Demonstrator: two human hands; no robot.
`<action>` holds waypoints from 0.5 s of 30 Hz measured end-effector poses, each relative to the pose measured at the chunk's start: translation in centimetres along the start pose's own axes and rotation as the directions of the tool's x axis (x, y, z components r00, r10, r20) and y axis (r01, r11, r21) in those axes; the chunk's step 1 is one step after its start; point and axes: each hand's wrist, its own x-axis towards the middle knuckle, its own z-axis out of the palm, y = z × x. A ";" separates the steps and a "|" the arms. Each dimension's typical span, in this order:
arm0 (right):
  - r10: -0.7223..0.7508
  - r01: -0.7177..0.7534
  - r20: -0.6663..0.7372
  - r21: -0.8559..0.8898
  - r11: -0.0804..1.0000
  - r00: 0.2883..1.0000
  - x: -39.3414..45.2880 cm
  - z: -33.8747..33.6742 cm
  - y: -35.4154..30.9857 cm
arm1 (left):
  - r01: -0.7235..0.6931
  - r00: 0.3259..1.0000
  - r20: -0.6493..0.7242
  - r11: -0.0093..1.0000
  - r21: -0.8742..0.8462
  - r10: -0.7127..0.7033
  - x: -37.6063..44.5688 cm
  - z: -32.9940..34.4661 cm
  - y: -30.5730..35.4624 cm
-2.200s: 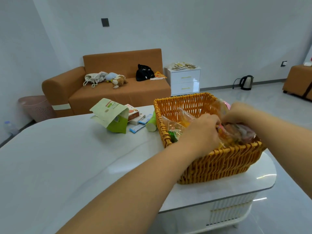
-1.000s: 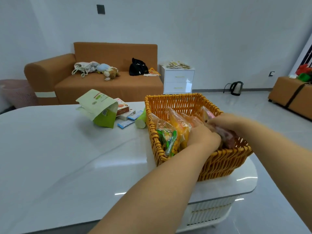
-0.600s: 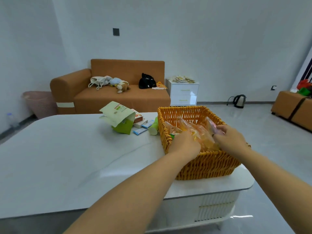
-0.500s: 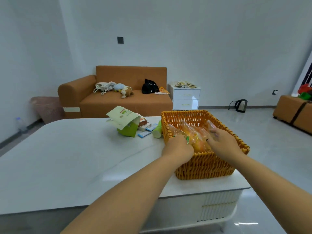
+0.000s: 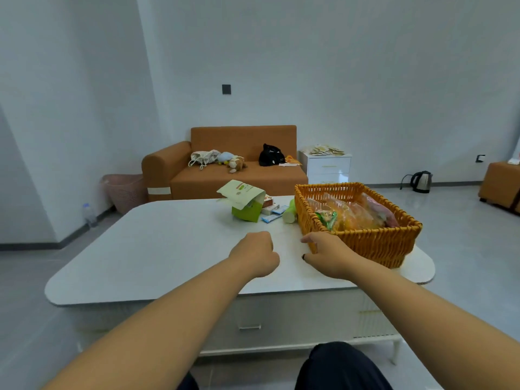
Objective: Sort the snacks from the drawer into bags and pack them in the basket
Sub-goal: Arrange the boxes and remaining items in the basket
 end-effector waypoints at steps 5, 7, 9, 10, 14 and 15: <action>0.018 -0.012 0.093 -0.067 0.998 0.996 -0.1 2.2 -1.7 | -0.041 0.995 0.093 0.987 0.158 0.027 -1.1 1.3 -4.1; 0.024 -0.015 0.117 -0.082 0.997 0.993 0.6 3.0 -2.2 | -0.044 0.994 0.104 0.989 0.141 0.029 -0.3 1.6 -5.6; 0.036 -0.028 0.134 -0.065 0.998 0.990 2.0 4.1 -2.5 | -0.056 0.991 0.126 0.993 0.104 0.043 0.9 2.1 -7.0; 0.040 -0.035 0.139 -0.039 0.999 0.990 2.8 4.9 -2.5 | -0.067 0.988 0.145 0.995 0.081 0.054 1.7 2.6 -7.9; 0.003 -0.005 0.136 0.019 1.000 0.991 7.1 10.1 -1.4 | -0.103 0.982 0.163 0.995 0.014 0.099 6.3 6.4 -12.1; -0.009 0.006 0.129 0.024 1.000 0.992 8.6 11.7 -0.9 | -0.099 0.983 0.153 0.995 0.001 0.098 7.8 7.6 -13.2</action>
